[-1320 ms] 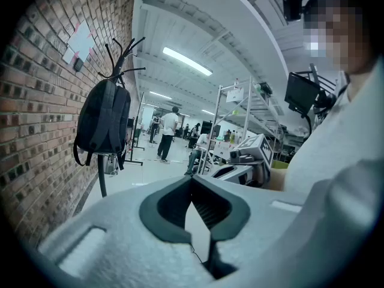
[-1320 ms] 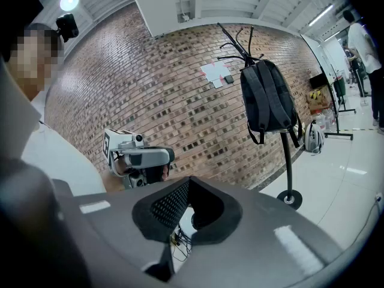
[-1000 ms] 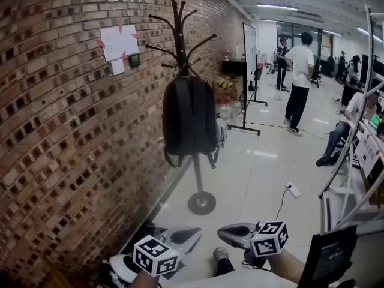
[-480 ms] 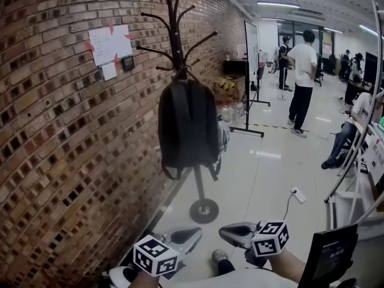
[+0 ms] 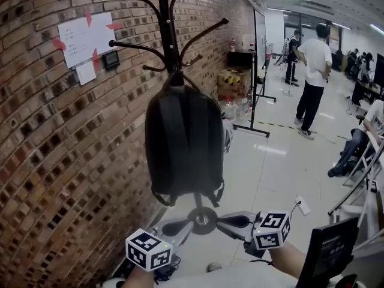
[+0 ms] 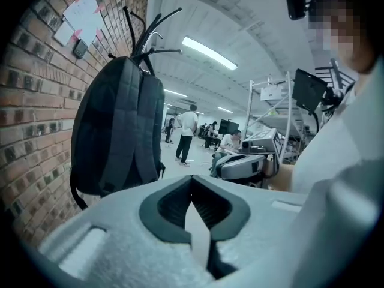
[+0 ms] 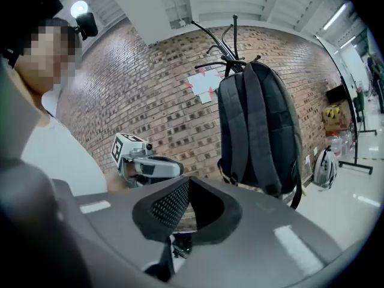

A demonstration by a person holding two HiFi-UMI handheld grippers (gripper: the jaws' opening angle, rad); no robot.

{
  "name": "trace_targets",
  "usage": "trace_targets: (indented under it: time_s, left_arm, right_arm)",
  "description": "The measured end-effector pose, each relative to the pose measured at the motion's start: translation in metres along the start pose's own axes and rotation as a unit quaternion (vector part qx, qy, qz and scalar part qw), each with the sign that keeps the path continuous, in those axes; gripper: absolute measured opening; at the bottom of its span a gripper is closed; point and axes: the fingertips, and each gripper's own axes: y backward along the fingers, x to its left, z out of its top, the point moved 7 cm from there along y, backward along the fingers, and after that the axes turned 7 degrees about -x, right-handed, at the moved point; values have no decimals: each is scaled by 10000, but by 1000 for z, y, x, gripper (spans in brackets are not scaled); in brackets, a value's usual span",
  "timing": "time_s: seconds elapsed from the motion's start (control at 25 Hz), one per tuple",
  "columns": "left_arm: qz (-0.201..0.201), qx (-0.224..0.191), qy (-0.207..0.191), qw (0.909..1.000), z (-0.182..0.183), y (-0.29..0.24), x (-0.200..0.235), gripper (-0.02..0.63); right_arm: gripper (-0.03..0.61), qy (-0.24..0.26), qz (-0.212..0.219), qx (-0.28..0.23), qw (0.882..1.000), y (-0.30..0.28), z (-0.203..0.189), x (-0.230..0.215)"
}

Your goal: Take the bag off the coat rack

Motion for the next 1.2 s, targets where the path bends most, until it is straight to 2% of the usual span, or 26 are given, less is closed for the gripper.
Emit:
trace_targets:
  time_s: [0.12, 0.24, 0.4, 0.52, 0.64, 0.72, 0.8, 0.92, 1.04, 1.2]
  left_arm:
    - [187, -215, 23, 9996, 29, -23, 41, 2]
    - [248, -437, -187, 9986, 55, -37, 70, 2]
    - [327, -582, -492, 9966, 82, -42, 94, 2]
    - [421, -862, -573, 9937, 105, -38, 111, 3]
    - [518, -1019, -758, 9906, 130, -32, 129, 77]
    - [624, -1047, -961, 9879, 145, -25, 142, 98]
    - [724, -1046, -1132, 9854, 157, -19, 155, 136]
    - [729, -1093, -1294, 9828, 176, -16, 175, 254]
    - [710, -1076, -1399, 9817, 193, -17, 196, 295]
    - [547, -993, -1440, 9831, 210, -22, 215, 358]
  right_arm:
    - [-2, 204, -9, 22, 9998, -13, 30, -45]
    - [-2, 533, 86, -22, 9985, -26, 62, -81]
    - [-2, 1009, 209, -214, 9944, -37, 103, -108]
    - [-2, 1319, 295, -280, 9904, -41, 127, -120]
    - [0, 1598, 248, -379, 9861, -43, 151, -133]
    - [65, 1722, 191, -500, 9836, -44, 164, -143]
    - [102, 1787, 49, -650, 9817, -43, 177, -152]
    - [184, 1857, -116, -859, 9788, -42, 197, -169]
    - [243, 1939, -111, -1118, 9746, -42, 219, -182]
    - [307, 2224, -267, -1177, 9675, -45, 240, -198]
